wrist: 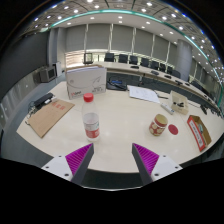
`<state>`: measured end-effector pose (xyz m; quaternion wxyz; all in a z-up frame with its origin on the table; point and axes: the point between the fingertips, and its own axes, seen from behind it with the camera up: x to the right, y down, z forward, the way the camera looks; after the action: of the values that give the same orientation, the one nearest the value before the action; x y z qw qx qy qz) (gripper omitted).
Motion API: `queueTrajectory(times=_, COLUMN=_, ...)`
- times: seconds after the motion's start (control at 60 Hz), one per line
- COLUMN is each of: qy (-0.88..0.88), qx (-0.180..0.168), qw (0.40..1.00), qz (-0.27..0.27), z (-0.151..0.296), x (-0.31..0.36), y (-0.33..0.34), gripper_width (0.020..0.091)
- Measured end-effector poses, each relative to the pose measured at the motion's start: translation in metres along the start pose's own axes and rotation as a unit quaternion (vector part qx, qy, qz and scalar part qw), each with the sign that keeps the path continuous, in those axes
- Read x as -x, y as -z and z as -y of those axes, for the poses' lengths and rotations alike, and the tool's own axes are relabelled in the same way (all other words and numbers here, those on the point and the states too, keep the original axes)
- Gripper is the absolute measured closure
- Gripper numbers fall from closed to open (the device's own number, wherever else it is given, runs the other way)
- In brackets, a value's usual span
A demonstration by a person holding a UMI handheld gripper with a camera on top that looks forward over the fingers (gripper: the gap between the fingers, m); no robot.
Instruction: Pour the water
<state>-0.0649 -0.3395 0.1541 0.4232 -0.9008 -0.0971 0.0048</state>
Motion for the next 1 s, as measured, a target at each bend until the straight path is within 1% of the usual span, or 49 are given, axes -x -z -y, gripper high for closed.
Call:
queueTrajectory(times=0.183, qy=-0.016, qx=-0.019, qw=1.000, qz=0.013, z=0.005, x=0.060, y=-0.047, gripper_width=0.0257)
queueTrajectory(times=0.35, qy=-0.036, qx=-0.074, qw=0.996, qz=0.019, z=0.030, x=0.081, y=-0.103, gripper_width=0.0257)
queueTrajectory(times=0.483, qy=-0.044, qx=-0.114, qw=0.992, qz=0.012, z=0.047, x=0.086, y=-0.151, gripper_width=0.0252)
queueTrajectory(times=0.567, qy=-0.042, qx=-0.153, qw=0.987, qz=0.007, z=0.061, x=0.086, y=-0.171, gripper_width=0.0267)
queueTrajectory(times=0.583, qy=-0.040, qx=-0.159, qw=0.986, qz=0.006, z=0.063, x=0.086, y=-0.174, gripper_width=0.0282)
queueTrajectory(times=0.617, qy=-0.034, qx=-0.167, qw=0.985, qz=0.003, z=0.065, x=0.086, y=-0.180, gripper_width=0.0339)
queueTrajectory(times=0.65, qy=-0.027, qx=-0.175, qw=0.984, qz=0.003, z=0.069, x=0.088, y=-0.181, gripper_width=0.0434)
queueTrajectory(times=0.667, qy=-0.023, qx=-0.178, qw=0.984, qz=0.002, z=0.070, x=0.088, y=-0.183, gripper_width=0.0497)
queueTrajectory(times=0.683, qy=-0.020, qx=-0.179, qw=0.984, qz=0.000, z=0.070, x=0.087, y=-0.184, gripper_width=0.0532)
queueTrajectory(times=0.717, qy=-0.019, qx=-0.186, qw=0.982, qz=0.001, z=0.073, x=0.088, y=-0.183, gripper_width=0.0552)
queueTrajectory(times=0.783, qy=-0.023, qx=-0.184, qw=0.983, qz=0.001, z=0.075, x=0.089, y=-0.189, gripper_width=0.0618)
queueTrajectory(times=0.8, qy=-0.024, qx=-0.183, qw=0.983, qz=0.002, z=0.072, x=0.087, y=-0.185, gripper_width=0.0624)
queueTrajectory(times=0.867, qy=-0.030, qx=-0.174, qw=0.984, qz=0.005, z=0.071, x=0.087, y=-0.183, gripper_width=0.0701)
queueTrajectory(times=0.9, qy=-0.039, qx=-0.171, qw=0.984, qz=0.008, z=0.073, x=0.087, y=-0.185, gripper_width=0.0705)
queueTrajectory(times=0.917, qy=-0.044, qx=-0.169, qw=0.985, qz=0.011, z=0.074, x=0.087, y=-0.184, gripper_width=0.0734)
queueTrajectory(times=1.0, qy=-0.088, qx=-0.161, qw=0.982, qz=0.034, z=0.082, x=0.079, y=-0.174, gripper_width=0.0737)
